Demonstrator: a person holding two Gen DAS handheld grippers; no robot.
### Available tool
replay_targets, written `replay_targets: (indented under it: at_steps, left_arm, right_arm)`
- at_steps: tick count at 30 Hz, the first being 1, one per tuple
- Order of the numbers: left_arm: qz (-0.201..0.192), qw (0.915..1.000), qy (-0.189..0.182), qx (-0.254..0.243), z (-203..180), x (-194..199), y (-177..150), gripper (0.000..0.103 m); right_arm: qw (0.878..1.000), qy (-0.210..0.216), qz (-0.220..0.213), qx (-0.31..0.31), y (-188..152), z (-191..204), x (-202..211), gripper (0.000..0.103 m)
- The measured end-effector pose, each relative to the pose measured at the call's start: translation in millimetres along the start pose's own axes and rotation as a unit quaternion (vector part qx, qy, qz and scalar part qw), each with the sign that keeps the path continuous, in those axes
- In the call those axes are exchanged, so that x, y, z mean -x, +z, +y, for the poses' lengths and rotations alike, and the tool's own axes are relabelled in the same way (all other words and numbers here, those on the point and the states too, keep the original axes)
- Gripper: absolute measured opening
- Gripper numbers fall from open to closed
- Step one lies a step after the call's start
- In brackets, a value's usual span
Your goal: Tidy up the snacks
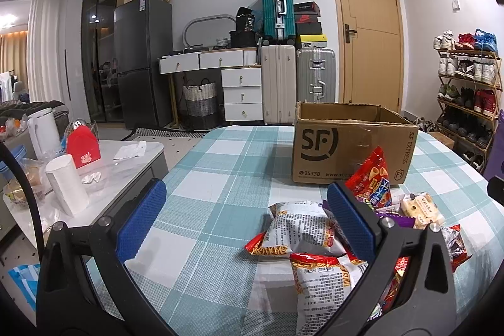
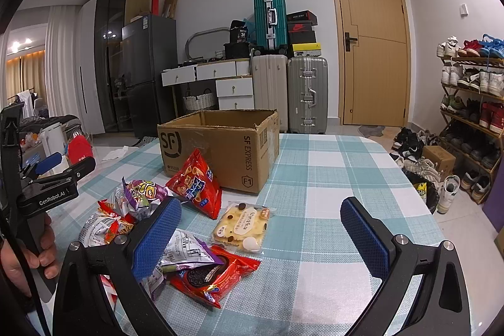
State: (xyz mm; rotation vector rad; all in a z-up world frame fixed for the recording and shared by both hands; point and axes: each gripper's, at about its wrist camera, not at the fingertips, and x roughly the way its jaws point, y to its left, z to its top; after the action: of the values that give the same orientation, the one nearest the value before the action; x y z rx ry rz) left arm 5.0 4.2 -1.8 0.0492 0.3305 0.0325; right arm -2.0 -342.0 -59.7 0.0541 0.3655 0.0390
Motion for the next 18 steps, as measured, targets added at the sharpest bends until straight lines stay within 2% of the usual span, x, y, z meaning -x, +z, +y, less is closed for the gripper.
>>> replay_targets:
  at_steps: [18]
  left_arm:
    - [0.001, 1.0000, -0.001, 0.005, 2.2, 0.3, 0.5, 0.102]
  right_arm:
    - [1.000, 0.000, 0.000, 0.000, 0.0, 0.1, 0.6, 0.103]
